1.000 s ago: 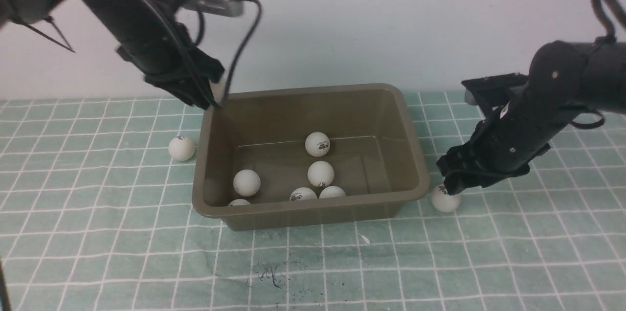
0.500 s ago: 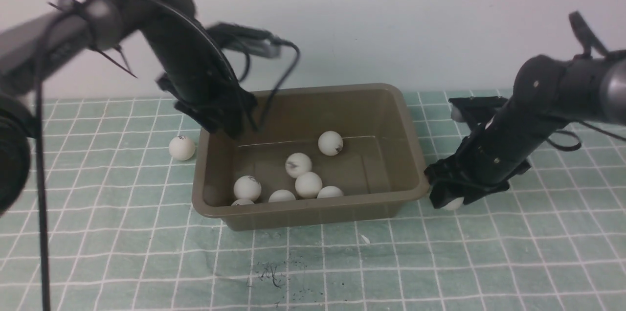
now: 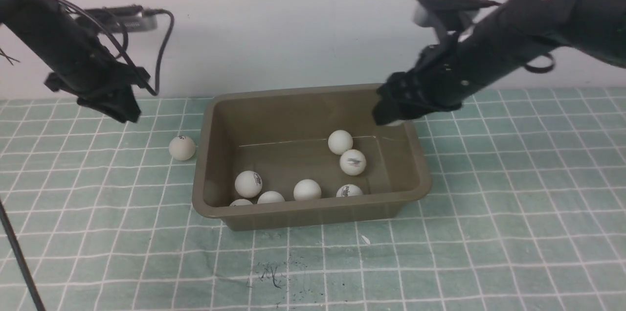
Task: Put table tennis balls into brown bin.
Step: 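Release the ping pong ball into the bin and lift the gripper away, then reach for and grasp a ping pong ball on the table beside the basket, then drop the ball into the bin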
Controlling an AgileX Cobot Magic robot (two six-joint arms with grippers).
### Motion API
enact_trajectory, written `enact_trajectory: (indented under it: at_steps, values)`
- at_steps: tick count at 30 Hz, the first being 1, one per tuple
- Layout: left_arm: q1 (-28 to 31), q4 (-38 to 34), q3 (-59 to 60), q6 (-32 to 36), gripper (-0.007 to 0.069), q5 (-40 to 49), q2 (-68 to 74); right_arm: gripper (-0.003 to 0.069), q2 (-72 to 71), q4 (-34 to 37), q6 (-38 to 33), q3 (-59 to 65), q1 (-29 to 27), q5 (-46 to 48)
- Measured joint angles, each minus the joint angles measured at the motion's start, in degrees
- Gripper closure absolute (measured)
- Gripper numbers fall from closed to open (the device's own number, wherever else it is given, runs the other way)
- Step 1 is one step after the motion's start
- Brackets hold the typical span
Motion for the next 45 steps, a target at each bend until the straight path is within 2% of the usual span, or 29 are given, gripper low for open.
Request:
enact_trajectory:
  at_steps: [1,2,3,5,6,7,9,13,14,15,16,23,29,34,35,39,42,45]
  values:
    - [-0.6,-1.0,0.0,0.5,0.0399,-0.1,1.7,0.0222,0.7,0.0,0.0,-1.7,0.4,0.3]
    - [-0.7,-1.1,0.0,0.5,0.0399,0.0,1.9,0.0213,0.7,0.0,0.0,-1.9,0.4,0.4]
    - [-1.4,-1.3,0.0,0.6,0.0312,-0.2,3.2,0.0161,0.7,-0.3,0.0,-3.4,0.3,1.9]
    - [-2.8,-1.4,0.0,0.7,0.0198,-1.5,5.1,0.0097,0.3,-1.4,0.3,-5.3,-0.5,4.9]
    - [-2.8,-1.4,0.0,0.7,0.0198,-1.5,5.3,0.009,0.1,-1.4,0.5,-5.5,-0.6,5.6]
    - [-4.0,-1.4,0.0,1.0,0.0116,-3.8,6.9,0.008,-0.9,-2.9,1.4,-6.1,-1.5,8.0]
    - [-5.0,-1.3,0.0,1.1,0.0069,-6.4,8.7,0.0109,-3.3,-5.0,2.0,-6.4,-2.6,10.8]
    - [-5.8,-0.4,0.0,0.8,0.0108,-8.5,10.6,0.0183,-6.7,-8.0,2.3,-6.4,-3.7,12.6]
    - [-6.1,0.9,0.0,-0.2,0.0239,-8.5,11.0,0.0251,-9.3,-9.8,2.5,-6.4,-4.4,13.7]
    - [-6.1,1.1,0.0,-0.4,0.0239,-8.5,11.0,0.0257,-9.6,-10.1,2.5,-6.4,-4.5,14.0]
    - [-6.1,2.2,-0.1,-0.9,0.029,-8.5,10.8,0.0297,-11.0,-11.0,2.6,-6.5,-4.9,14.8]
    - [-6.2,6.1,-0.1,-1.6,0.0272,-5.5,3.5,0.0496,-17.4,-16.0,5.8,-6.6,-10.0,20.3]
    - [-9.4,1.9,-0.3,0.4,0.0272,-1.9,-7.3,0.0605,-24.3,-17.2,8.4,-1.6,-13.7,18.2]
    - [-15.4,-2.0,-0.3,2.6,0.0272,-0.4,-8.3,0.0656,-33.5,-16.3,8.7,10.7,-13.8,9.3]
    - [-18.0,-2.0,-0.3,2.9,0.0272,-0.6,-6.8,0.0666,-39.8,-15.3,8.7,18.5,-13.8,2.7]
    - [-21.1,-0.7,-0.3,2.7,0.0272,-2.6,-3.3,0.0671,-51.0,-14.5,8.8,30.5,-13.8,-7.6]
    - [-22.5,0.5,-0.1,0.9,0.0176,-4.8,-0.3,0.0671,-65.6,-14.8,8.9,44.0,-13.8,-18.8]
    - [-22.7,0.7,-0.5,-2.0,0.0102,-5.1,-0.3,0.0671,-74.9,-15.2,9.6,52.3,-13.8,-26.3]
